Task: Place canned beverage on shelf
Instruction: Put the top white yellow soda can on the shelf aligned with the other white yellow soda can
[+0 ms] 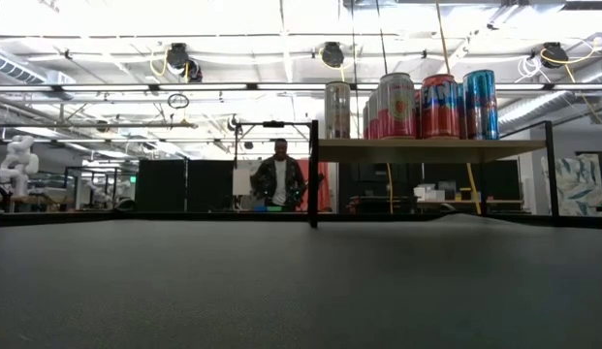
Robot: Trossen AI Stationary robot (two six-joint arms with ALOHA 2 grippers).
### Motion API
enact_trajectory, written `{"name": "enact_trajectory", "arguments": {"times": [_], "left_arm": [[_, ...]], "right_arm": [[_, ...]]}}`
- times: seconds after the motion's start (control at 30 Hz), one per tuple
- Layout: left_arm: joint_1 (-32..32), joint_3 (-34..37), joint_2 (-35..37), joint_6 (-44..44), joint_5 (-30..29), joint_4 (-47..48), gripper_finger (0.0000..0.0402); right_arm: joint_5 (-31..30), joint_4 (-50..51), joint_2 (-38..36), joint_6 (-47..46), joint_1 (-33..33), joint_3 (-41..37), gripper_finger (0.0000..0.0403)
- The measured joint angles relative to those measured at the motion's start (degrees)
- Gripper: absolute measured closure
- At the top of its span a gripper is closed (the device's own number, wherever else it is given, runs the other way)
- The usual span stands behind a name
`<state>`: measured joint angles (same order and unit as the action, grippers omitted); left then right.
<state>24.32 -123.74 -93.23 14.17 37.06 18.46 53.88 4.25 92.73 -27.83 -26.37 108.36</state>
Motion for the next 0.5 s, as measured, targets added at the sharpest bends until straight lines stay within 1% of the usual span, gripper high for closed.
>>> {"name": "enact_trajectory", "arguments": {"times": [0.13,0.37,0.5], "left_arm": [[0.1,0.0,0.0,-0.6,-0.8,0.0,0.0050],[0.1,0.0,0.0,0.3,-2.3,0.0,0.0118],[0.1,0.0,0.0,0.0,-3.1,0.0,0.0151]], "right_arm": [[0.3,0.1,0.0,0.3,-0.8,0.0,0.0170],[0.4,0.3,0.0,2.8,-1.6,0.0,0.0170],[0.1,0.4,0.0,2.7,-1.6,0.0,0.0168]]}}
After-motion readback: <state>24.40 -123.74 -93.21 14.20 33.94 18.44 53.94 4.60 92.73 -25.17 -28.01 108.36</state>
